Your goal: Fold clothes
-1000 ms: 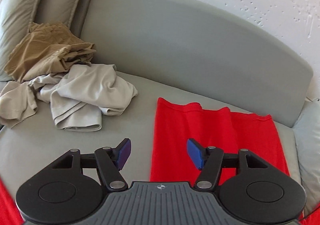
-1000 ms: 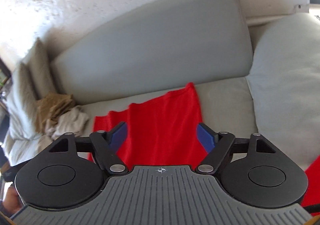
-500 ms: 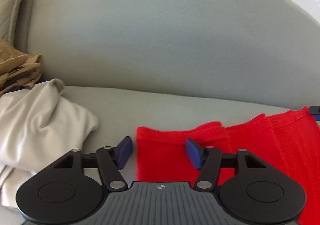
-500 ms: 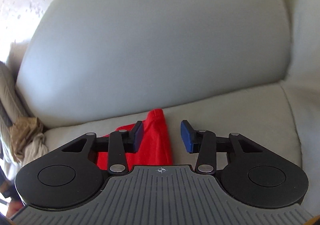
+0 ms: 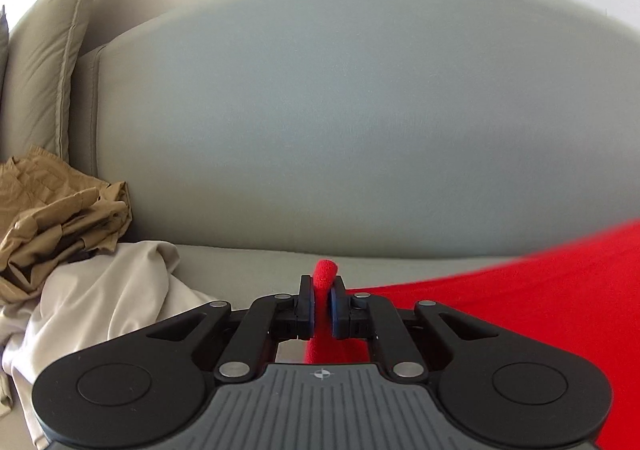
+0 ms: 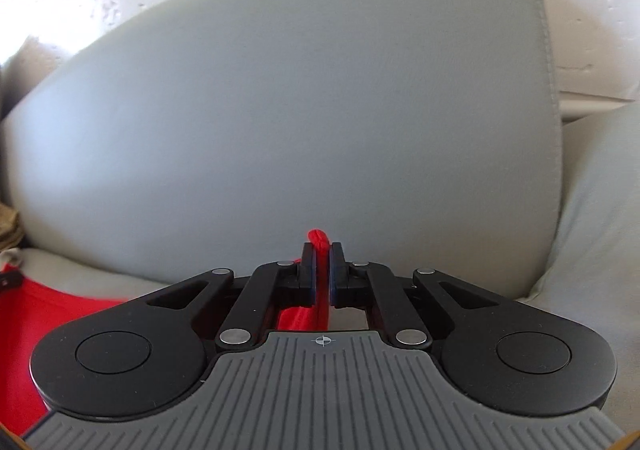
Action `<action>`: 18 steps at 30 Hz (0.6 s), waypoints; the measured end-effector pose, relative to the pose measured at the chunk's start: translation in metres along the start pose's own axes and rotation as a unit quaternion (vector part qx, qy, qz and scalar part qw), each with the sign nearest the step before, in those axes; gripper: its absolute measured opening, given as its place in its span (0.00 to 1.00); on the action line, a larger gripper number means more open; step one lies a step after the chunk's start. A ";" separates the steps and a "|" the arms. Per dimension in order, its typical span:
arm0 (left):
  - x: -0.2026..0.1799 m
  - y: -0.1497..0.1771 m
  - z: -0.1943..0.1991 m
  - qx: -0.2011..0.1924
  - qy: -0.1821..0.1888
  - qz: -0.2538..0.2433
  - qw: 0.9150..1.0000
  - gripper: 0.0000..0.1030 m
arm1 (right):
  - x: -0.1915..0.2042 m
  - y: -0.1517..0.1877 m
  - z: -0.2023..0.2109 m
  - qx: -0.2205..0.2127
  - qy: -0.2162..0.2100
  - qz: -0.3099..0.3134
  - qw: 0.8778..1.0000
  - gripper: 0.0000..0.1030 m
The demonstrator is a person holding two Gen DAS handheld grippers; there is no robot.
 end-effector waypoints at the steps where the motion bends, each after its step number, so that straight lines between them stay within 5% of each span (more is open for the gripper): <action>1: -0.001 0.005 -0.007 0.009 -0.007 -0.005 1.000 0.09 | 0.001 0.005 -0.005 0.005 0.009 0.003 1.000 0.05; 3: -0.001 0.014 -0.018 0.020 -0.025 -0.007 0.999 0.10 | 0.003 0.016 -0.017 0.020 0.023 0.006 1.000 0.05; 6: 0.007 0.016 -0.019 0.016 -0.057 0.008 0.998 0.29 | 0.005 0.040 -0.035 0.060 0.046 0.003 0.997 0.07; 7: 0.011 0.015 -0.017 0.019 -0.067 0.016 0.997 0.45 | 0.006 0.040 -0.033 0.062 0.050 0.005 0.997 0.07; 8: 0.014 0.013 -0.015 0.022 -0.077 0.025 0.996 0.57 | 0.008 0.040 -0.032 0.064 0.055 0.006 0.996 0.18; 9: 0.019 0.011 -0.011 0.023 -0.085 0.035 0.995 0.57 | 0.009 0.039 -0.030 0.065 0.058 0.006 0.996 0.36; 11: 0.032 0.005 0.008 0.013 -0.089 0.072 0.993 0.60 | 0.008 0.029 -0.012 0.056 0.047 -0.016 0.997 0.47; 18: 0.056 -0.019 0.126 -0.002 -0.044 0.134 0.990 0.60 | -0.010 -0.018 0.120 0.004 0.000 -0.084 0.996 0.55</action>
Point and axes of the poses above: each gripper's, at about its wrist camera, not at the fingertips, and z roughly against the way its jaws point, x to its left, y to its underside, the point moved 7 cm from there along -z, roughly the way its jaws point, and after that the axes turned 7 degrees about -x, right-handed, at the moved point
